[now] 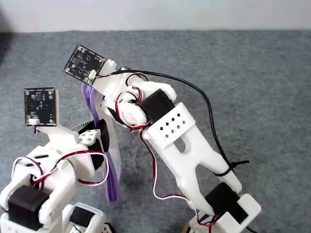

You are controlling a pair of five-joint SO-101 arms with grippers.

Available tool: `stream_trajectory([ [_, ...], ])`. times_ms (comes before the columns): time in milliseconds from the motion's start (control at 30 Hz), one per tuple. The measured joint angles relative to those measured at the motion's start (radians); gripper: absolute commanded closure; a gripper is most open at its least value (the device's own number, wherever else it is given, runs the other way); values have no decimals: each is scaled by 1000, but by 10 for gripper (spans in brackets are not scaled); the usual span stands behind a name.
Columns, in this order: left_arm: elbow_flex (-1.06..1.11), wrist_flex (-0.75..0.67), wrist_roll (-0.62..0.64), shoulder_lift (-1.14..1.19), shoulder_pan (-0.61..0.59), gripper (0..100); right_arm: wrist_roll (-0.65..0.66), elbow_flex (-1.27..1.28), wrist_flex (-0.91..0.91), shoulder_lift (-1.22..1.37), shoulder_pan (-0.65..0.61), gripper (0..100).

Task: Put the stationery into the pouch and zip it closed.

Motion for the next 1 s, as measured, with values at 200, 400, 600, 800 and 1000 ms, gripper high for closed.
stream_trajectory([
  [200, 0, 0, 0, 0, 0, 989, 51, 0, 0, 0, 0, 890],
  [400, 0, 0, 0, 0, 0, 989, 64, 0, 0, 0, 0, 989],
  [600, 0, 0, 0, 0, 0, 989, 68, 0, 0, 0, 0, 989],
  [800, 0, 0, 0, 0, 0, 988, 68, 0, 12, -21, 26, 990],
  [1000, 0, -9, -17, 0, 2, 929, 68, 0, 141, -100, 61, 991],
])
